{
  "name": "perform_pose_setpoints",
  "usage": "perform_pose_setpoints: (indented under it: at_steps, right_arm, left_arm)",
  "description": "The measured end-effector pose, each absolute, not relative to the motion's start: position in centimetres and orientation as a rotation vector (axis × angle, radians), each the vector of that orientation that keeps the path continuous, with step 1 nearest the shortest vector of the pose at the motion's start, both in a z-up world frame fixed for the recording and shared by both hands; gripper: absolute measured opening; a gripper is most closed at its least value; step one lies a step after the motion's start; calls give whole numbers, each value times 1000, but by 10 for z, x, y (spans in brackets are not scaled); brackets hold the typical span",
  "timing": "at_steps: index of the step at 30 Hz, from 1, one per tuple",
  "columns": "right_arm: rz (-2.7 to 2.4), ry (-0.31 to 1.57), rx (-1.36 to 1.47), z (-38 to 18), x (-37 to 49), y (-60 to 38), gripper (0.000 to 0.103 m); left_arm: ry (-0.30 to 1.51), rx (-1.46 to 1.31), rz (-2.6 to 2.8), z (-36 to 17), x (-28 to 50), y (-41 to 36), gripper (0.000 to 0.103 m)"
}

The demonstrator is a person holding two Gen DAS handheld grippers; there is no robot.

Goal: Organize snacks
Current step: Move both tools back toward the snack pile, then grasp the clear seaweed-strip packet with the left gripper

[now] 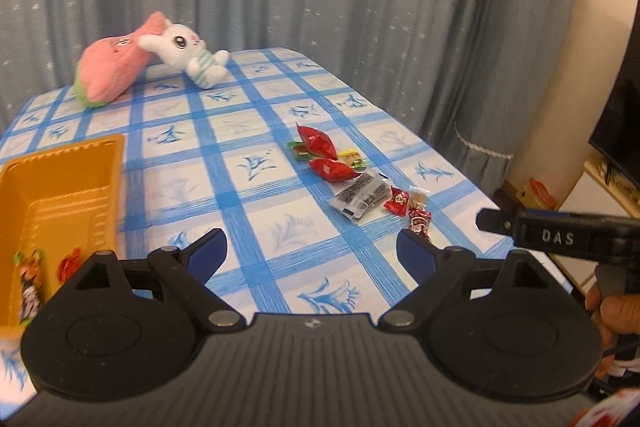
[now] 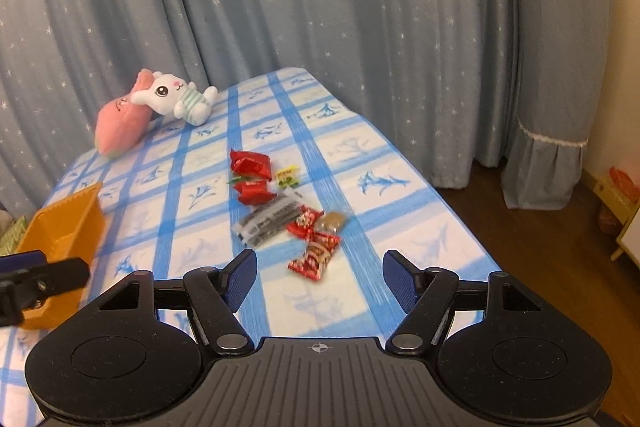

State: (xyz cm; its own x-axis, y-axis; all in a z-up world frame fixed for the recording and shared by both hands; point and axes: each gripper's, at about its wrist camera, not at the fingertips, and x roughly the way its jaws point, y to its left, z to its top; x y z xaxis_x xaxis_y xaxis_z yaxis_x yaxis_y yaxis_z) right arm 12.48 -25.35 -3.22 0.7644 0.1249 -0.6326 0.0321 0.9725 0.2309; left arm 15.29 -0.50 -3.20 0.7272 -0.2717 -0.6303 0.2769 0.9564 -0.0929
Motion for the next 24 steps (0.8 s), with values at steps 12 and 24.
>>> perform_pose_setpoints:
  at_steps: [12,24]
  right_arm:
    - [59,751,241,-88,185,-241,62]
    - [26,780,177,-120,216,-226,41]
  left_arm:
    - [727,18,-308,-86,209,-9,91]
    - [755,31,-335,-111,230,-16,91]
